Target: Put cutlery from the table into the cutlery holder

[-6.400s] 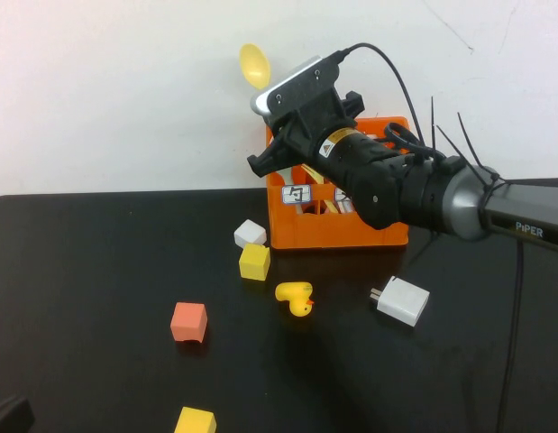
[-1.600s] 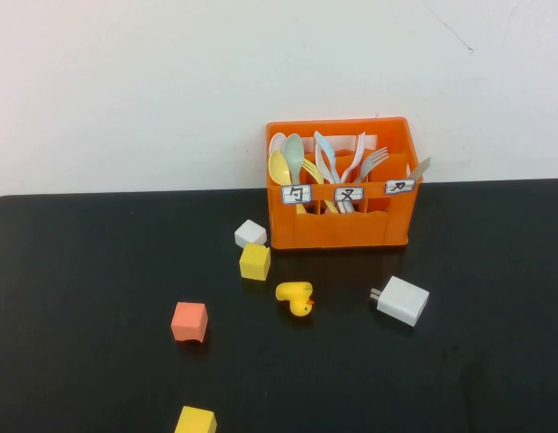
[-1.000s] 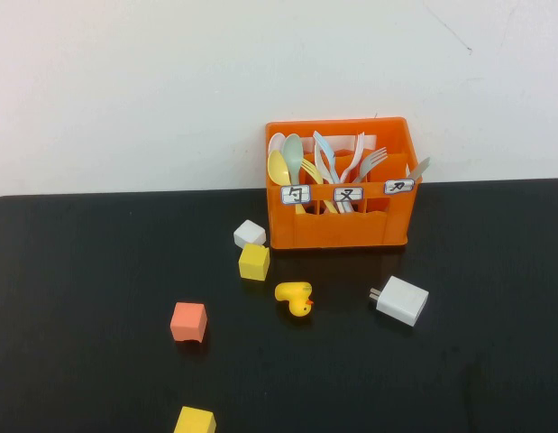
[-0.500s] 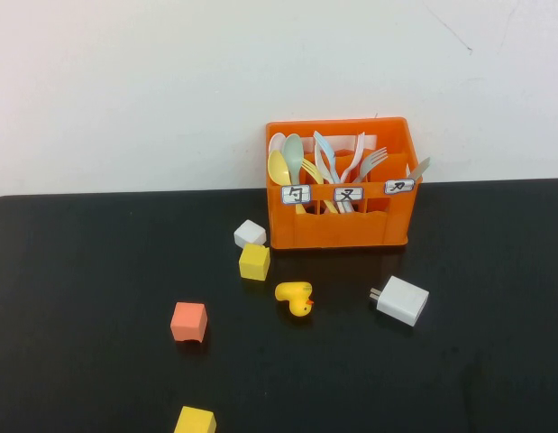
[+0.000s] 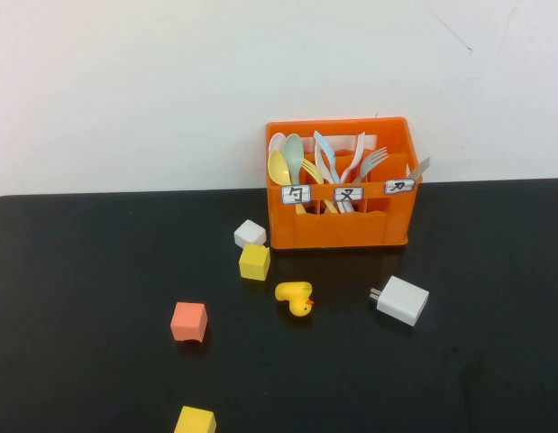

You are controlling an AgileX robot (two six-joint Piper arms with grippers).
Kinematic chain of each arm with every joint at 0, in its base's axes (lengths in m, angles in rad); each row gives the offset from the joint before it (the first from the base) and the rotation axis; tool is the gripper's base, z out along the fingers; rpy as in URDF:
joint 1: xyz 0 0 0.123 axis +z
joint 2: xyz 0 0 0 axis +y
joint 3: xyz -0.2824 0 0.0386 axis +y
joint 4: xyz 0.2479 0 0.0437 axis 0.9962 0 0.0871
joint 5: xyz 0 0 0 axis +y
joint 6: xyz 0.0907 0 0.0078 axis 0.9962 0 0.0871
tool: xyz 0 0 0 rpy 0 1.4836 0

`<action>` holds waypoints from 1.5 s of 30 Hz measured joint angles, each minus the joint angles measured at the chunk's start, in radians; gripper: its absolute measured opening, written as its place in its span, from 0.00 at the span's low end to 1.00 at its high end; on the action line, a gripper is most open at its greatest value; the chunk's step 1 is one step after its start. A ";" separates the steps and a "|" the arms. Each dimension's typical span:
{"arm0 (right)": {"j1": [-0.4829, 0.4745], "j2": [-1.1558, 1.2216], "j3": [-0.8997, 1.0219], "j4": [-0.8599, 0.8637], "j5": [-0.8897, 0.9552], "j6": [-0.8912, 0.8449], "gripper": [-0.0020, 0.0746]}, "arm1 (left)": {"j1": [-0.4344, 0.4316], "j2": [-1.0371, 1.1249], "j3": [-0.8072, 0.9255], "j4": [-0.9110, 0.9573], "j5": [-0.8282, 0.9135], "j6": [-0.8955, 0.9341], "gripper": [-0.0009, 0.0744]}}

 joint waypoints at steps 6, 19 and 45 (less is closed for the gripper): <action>0.000 0.000 0.000 0.000 0.000 0.000 0.02 | 0.000 0.000 0.000 0.000 0.000 0.000 0.01; -0.240 -0.087 0.000 0.000 0.000 -0.044 0.02 | 0.000 0.000 0.000 -0.004 0.002 0.000 0.01; -0.536 -0.197 0.328 -0.011 -0.267 -0.048 0.02 | 0.000 0.000 0.000 -0.006 0.002 0.000 0.01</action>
